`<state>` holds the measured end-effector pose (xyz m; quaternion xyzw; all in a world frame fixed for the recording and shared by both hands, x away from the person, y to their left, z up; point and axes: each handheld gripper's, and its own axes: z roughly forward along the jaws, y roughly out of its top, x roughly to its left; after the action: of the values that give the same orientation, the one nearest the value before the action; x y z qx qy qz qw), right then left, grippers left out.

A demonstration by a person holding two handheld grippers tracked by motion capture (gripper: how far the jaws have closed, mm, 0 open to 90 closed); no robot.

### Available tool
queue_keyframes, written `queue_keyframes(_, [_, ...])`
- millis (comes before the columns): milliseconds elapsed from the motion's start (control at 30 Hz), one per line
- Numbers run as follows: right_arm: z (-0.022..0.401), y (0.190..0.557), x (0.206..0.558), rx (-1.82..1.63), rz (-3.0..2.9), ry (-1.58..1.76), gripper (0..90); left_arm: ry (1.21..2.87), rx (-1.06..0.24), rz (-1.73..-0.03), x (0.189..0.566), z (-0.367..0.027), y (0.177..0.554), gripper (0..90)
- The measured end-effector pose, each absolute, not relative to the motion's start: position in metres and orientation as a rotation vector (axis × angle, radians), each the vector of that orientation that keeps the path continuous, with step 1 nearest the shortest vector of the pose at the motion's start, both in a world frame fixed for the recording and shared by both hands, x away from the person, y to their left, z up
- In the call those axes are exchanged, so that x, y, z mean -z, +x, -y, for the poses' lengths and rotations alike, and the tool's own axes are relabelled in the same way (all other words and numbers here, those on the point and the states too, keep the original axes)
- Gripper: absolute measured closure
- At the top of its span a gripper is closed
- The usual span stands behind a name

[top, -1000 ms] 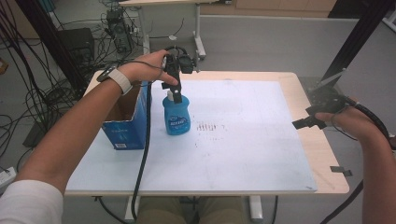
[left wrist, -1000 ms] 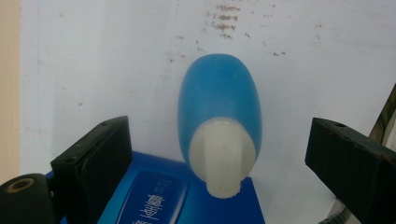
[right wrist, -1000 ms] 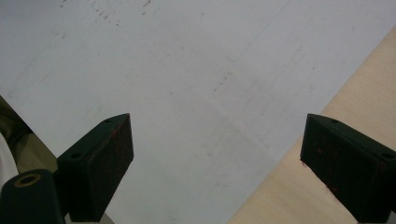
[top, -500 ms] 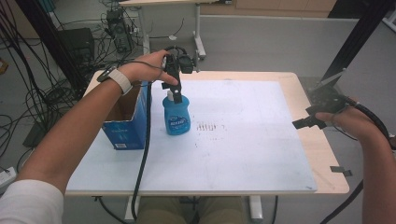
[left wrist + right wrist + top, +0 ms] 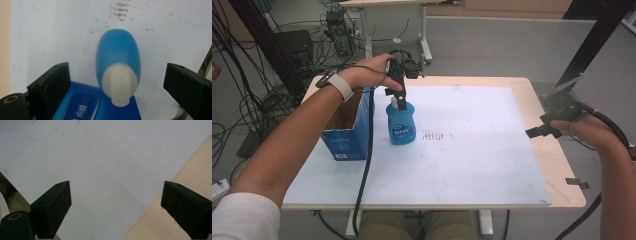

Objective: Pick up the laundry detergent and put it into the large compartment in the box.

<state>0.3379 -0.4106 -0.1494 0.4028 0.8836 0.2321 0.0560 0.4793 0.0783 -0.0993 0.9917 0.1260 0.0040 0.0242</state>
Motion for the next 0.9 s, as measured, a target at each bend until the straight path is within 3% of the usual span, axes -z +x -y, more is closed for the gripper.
queue_keyframes(900, [0.4106, 0.3376, 0.1499, -0.704, -2.681, 1.224, 9.6, 3.066, -0.015, -0.398, 0.0996, -0.0793, 0.4792, 7.8])
